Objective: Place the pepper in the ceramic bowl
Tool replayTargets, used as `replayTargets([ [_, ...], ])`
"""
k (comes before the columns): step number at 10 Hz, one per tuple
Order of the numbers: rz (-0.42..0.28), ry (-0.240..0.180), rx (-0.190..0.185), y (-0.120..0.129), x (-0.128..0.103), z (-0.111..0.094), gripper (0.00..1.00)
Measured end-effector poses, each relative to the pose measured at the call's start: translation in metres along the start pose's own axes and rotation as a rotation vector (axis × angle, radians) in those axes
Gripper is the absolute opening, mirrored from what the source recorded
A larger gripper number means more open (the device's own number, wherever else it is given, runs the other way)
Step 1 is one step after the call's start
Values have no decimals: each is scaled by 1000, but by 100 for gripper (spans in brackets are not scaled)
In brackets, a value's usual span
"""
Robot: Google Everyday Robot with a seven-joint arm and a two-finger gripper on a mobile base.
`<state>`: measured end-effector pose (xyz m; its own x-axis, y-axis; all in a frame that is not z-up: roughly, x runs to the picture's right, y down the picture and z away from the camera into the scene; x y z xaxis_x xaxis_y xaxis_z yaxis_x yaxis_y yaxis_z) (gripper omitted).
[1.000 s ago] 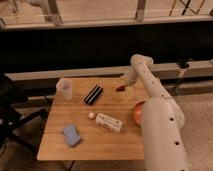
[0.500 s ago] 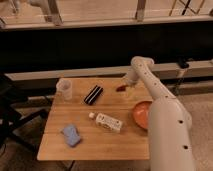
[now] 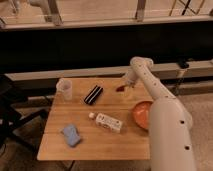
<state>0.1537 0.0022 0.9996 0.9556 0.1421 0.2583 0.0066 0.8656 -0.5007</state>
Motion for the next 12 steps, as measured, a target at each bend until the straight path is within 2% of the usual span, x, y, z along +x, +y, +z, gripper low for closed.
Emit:
replayTargets([
  [7, 127, -19, -7, -12, 2, 11, 80],
  [12, 180, -15, -3, -21, 14, 17, 80],
])
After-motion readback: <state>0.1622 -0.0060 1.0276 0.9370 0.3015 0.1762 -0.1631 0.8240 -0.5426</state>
